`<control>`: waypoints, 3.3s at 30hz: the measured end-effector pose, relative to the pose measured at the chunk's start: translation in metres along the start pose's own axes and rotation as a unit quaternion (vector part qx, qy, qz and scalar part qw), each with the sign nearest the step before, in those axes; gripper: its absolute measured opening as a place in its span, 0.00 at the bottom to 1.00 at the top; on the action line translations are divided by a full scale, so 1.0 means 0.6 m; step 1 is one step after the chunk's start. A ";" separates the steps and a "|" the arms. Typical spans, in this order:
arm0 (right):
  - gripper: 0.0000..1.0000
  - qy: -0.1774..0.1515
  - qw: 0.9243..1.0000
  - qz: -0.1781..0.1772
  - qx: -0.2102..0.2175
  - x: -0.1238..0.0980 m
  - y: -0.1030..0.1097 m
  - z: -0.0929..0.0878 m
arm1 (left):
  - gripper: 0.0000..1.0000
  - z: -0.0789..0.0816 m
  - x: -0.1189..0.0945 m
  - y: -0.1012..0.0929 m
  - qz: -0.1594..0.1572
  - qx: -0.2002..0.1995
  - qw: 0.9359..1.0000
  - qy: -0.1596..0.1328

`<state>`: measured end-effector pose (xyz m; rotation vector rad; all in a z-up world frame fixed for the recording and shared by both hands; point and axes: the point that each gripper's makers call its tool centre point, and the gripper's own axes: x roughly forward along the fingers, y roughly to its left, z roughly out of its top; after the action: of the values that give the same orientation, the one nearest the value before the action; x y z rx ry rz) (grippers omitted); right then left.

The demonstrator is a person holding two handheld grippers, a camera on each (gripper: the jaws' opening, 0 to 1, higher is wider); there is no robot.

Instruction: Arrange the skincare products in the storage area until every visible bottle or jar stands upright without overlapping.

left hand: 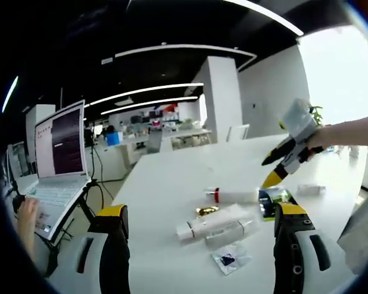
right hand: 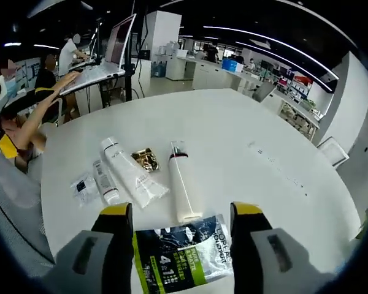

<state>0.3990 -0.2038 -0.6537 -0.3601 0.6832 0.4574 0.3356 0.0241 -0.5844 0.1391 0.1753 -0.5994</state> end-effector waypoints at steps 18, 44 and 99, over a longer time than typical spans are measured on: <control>0.56 0.101 0.993 0.063 0.003 0.102 0.004 -0.015 | 0.97 -0.016 0.000 0.006 0.011 -0.017 1.000 0.004; 0.53 0.223 0.969 0.109 0.004 0.163 0.008 -0.062 | 0.97 -0.020 0.003 0.004 0.010 -0.019 1.000 0.008; 0.25 0.278 0.951 0.111 -0.070 0.160 0.015 -0.063 | 0.97 -0.024 0.011 -0.014 -0.020 0.005 0.999 0.027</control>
<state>0.4400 -0.1863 -0.7470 -0.5579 1.2537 0.6286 0.3344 0.0160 -0.6003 0.1607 0.2273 -0.6376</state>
